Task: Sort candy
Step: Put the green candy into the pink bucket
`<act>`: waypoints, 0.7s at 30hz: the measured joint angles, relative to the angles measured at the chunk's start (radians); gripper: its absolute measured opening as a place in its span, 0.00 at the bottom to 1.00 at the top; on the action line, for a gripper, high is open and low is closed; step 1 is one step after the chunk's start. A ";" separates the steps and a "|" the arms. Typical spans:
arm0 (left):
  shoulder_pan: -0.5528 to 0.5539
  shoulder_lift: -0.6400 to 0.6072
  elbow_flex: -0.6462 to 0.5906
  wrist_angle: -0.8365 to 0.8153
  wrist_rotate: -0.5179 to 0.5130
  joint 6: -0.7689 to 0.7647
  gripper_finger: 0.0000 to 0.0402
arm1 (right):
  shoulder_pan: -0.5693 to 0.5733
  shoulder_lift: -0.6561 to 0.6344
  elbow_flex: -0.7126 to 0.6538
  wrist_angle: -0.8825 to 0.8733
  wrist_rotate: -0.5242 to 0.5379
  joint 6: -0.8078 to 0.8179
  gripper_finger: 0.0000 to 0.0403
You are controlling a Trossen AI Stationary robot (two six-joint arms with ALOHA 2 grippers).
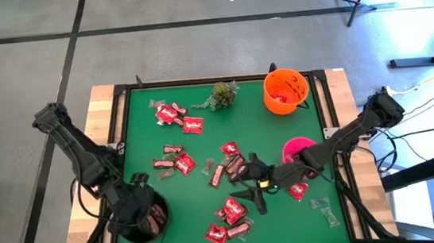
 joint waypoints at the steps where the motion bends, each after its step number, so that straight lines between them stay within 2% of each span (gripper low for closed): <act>1: 0.003 -0.009 0.000 -0.002 0.014 0.000 0.40 | 0.007 -0.012 0.000 -0.013 -0.001 0.000 0.54; 9: 0.099 -0.118 0.030 -0.026 0.015 0.072 0.42 | 0.047 -0.126 0.023 -0.113 0.002 0.001 0.54; 13: 0.132 -0.153 0.091 -0.015 -0.104 0.196 0.42 | 0.072 -0.145 0.123 -0.338 0.055 0.039 0.54; 17: 0.139 -0.176 0.102 0.097 -0.296 0.382 0.42 | 0.108 -0.144 0.211 -0.593 0.086 0.166 0.54; 19: 0.157 -0.180 0.090 0.162 -0.321 0.474 0.42 | 0.128 -0.144 0.228 -0.674 0.088 0.250 0.54; 21: 0.194 -0.177 0.081 0.182 -0.288 0.553 0.42 | 0.153 -0.144 0.230 -0.747 0.087 0.340 0.54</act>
